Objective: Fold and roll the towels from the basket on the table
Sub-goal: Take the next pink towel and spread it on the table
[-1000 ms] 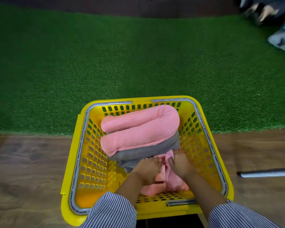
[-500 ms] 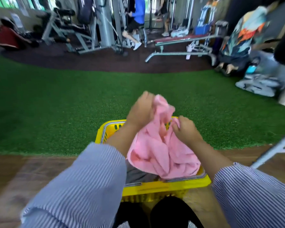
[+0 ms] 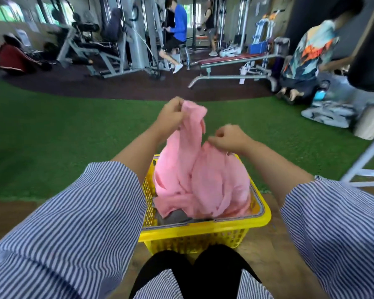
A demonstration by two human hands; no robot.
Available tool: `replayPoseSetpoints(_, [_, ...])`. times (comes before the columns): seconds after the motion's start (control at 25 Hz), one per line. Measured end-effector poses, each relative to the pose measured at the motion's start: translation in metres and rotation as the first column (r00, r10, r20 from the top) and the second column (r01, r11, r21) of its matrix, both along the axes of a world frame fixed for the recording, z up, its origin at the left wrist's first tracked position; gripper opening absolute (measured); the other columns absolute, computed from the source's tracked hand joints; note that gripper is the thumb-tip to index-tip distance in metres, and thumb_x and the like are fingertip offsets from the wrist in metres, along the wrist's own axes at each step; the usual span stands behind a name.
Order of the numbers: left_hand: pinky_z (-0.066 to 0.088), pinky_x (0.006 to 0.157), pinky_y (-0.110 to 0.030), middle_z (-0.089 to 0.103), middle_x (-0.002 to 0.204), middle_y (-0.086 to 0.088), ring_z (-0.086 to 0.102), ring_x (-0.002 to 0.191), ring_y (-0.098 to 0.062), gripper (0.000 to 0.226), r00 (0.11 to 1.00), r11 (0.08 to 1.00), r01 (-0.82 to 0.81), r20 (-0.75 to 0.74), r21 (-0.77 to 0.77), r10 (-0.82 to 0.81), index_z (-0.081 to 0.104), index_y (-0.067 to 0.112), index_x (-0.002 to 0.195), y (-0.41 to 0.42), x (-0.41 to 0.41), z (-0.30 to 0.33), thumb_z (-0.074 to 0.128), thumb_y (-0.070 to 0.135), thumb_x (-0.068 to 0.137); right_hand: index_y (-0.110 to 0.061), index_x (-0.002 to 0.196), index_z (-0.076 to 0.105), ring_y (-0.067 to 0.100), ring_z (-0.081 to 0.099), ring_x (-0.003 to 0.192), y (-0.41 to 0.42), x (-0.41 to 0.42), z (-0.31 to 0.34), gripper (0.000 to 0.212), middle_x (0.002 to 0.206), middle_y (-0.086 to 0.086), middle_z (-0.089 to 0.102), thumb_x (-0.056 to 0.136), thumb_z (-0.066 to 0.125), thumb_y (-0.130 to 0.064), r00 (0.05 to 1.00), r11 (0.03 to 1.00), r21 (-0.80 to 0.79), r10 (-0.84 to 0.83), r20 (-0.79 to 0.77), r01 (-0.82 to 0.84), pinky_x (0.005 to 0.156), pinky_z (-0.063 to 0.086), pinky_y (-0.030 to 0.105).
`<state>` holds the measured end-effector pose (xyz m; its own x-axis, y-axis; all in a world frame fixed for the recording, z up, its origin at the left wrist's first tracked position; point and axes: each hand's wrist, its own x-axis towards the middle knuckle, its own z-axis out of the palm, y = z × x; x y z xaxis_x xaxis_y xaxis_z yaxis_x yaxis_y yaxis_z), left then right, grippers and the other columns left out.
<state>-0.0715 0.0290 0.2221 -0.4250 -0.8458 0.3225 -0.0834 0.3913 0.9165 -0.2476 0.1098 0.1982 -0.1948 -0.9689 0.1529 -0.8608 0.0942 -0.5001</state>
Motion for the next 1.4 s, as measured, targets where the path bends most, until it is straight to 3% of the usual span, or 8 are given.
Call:
replayPoseSetpoints(0.16, [0.039, 0.055, -0.022, 0.047, 0.073, -0.004, 0.045, 0.065, -0.015, 0.024, 0.985, 0.950, 0.106, 0.099, 0.295, -0.141, 0.050, 0.015, 0.075, 0.019, 0.007, -0.036, 0.040, -0.006, 0.082, -0.014, 0.136, 0.044, 0.020, 0.045, 0.121, -0.004, 0.005, -0.043, 0.068, 0.129, 0.010, 0.048, 0.076, 0.075, -0.025, 0.987, 0.996, -0.043, 0.085, 0.138, -0.080, 0.098, 0.033, 0.026])
replayPoseSetpoints(0.28, [0.030, 0.046, -0.018, 0.047, 0.058, 0.004, 0.042, 0.052, -0.010, 0.027, 0.977, 0.926, 0.140, 0.103, 0.350, -0.186, 0.047, 0.016, 0.067, 0.026, 0.016, -0.047, 0.035, 0.002, 0.086, -0.010, 0.116, 0.064, 0.011, 0.049, 0.113, -0.009, 0.019, -0.075, 0.042, 0.122, 0.014, 0.060, 0.076, 0.070, -0.020, 0.962, 0.986, 0.030, 0.154, 0.223, -0.165, 0.100, 0.038, 0.028])
replayPoseSetpoints(0.36, [0.023, 0.046, -0.021, 0.044, 0.053, 0.004, 0.038, 0.048, -0.012, 0.022, 0.967, 0.898, 0.152, 0.124, 0.413, -0.221, 0.044, 0.017, 0.064, 0.025, 0.025, -0.049, 0.039, 0.020, 0.085, -0.008, 0.082, 0.067, 0.014, 0.052, 0.080, -0.005, 0.025, -0.084, 0.016, 0.083, 0.017, 0.065, 0.081, 0.061, -0.023, 0.972, 0.993, 0.030, 0.102, 0.213, -0.111, 0.071, 0.048, 0.032])
replayPoseSetpoints(0.52, [0.033, 0.055, -0.025, 0.047, 0.064, 0.006, 0.045, 0.062, -0.013, 0.031, 0.776, 0.992, 0.066, 0.630, -0.107, 0.016, 0.052, 0.017, 0.073, 0.015, 0.038, -0.047, 0.067, 0.042, 0.084, -0.015, 0.068, 0.054, 0.024, 0.049, 0.070, 0.017, 0.019, -0.056, 0.021, 0.068, 0.006, 0.054, 0.088, 0.055, -0.019, 0.988, 0.970, -0.235, -0.034, 0.151, 0.069, 0.059, 0.030, 0.033])
replayPoseSetpoints(0.64, [0.038, 0.059, -0.018, 0.056, 0.071, 0.000, 0.050, 0.068, -0.015, 0.016, 0.835, 0.914, 0.055, 0.521, -0.401, 0.179, 0.059, 0.015, 0.079, 0.027, 0.038, -0.041, 0.064, 0.029, 0.074, -0.013, 0.074, 0.054, 0.025, 0.050, 0.068, 0.040, 0.000, -0.039, 0.020, 0.064, 0.002, 0.050, 0.091, 0.052, -0.024, 0.993, 0.933, -0.341, -0.112, 0.029, 0.115, 0.058, 0.035, 0.033])
replayPoseSetpoints(1.04, [0.051, 0.083, -0.042, 0.064, 0.107, -0.025, 0.061, 0.101, -0.042, 0.024, 0.502, 0.869, -0.421, 0.731, -0.260, 0.462, 0.064, 0.004, 0.105, 0.015, 0.052, -0.118, 0.058, 0.018, 0.087, -0.018, 0.096, 0.060, 0.018, 0.051, 0.074, 0.086, -0.093, 0.006, 0.019, 0.091, 0.005, 0.065, 0.095, 0.042, -0.024, 0.718, 0.556, -0.466, -0.617, 0.323, 0.688, 0.066, 0.043, 0.027])
replayPoseSetpoints(1.24, [0.041, 0.074, -0.039, 0.059, 0.111, -0.027, 0.057, 0.101, -0.043, 0.027, 0.607, 0.787, -0.613, 0.598, -0.066, 0.523, 0.055, 0.008, 0.116, -0.007, 0.024, -0.059, 0.038, 0.009, 0.095, -0.015, 0.089, 0.055, 0.021, 0.049, 0.067, 0.058, -0.118, 0.020, 0.016, 0.070, 0.003, 0.056, 0.096, 0.043, -0.023, 0.818, 0.721, -0.390, -0.537, 0.207, 0.572, 0.063, 0.033, 0.028])
replayPoseSetpoints(1.4, [0.032, 0.062, -0.034, 0.060, 0.089, -0.016, 0.054, 0.080, -0.034, 0.018, 0.711, 0.887, -0.394, 0.532, -0.240, 0.460, 0.055, 0.016, 0.101, 0.008, -0.036, 0.059, 0.041, 0.013, 0.089, -0.018, 0.073, 0.040, 0.025, 0.040, 0.055, 0.045, -0.093, 0.083, 0.020, 0.052, -0.008, 0.033, 0.092, 0.045, -0.015, 0.953, 0.899, -0.362, -0.292, -0.078, 0.246, 0.065, 0.031, 0.033])
